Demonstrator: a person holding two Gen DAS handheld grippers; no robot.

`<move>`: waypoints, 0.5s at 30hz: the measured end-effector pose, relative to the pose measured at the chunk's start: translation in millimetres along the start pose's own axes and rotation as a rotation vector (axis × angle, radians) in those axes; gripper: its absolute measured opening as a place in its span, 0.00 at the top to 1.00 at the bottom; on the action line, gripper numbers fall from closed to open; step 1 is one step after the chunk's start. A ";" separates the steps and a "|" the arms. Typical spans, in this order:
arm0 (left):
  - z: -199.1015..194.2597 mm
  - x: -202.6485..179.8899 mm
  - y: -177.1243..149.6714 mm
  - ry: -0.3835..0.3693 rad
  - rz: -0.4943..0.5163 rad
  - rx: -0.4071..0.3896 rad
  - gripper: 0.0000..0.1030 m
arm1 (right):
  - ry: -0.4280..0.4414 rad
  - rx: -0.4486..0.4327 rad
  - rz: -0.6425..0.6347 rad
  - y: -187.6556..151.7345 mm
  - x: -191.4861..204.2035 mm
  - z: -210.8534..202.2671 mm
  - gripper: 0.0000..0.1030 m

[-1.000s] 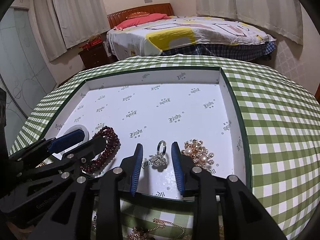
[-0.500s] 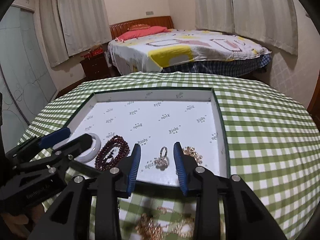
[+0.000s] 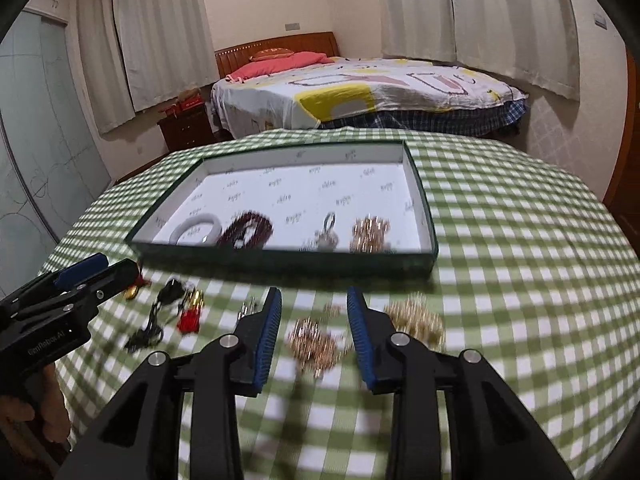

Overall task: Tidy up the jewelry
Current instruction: 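Grasp the black pendant cord with the left tool while the right tool moves to the gold chain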

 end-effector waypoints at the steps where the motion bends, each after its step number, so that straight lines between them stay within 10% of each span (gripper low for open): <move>1: -0.6 1.7 -5.2 0.005 -0.001 0.010 0.39 | 0.001 0.004 -0.001 -4.3 1.5 -0.1 0.66; 15: 9.7 4.8 -24.7 0.026 -0.001 0.057 0.45 | 0.011 0.025 0.003 -24.7 4.5 0.6 0.66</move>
Point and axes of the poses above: each gripper's, at about its wrist camera, not at the fingertips, and z roughly the way its jaws point, x to its left, y to its top, the point moved 3 cm from there along z, roughly the way its jaws point, and after that the axes turned 1 degree about -z, right-handed, at the moved point
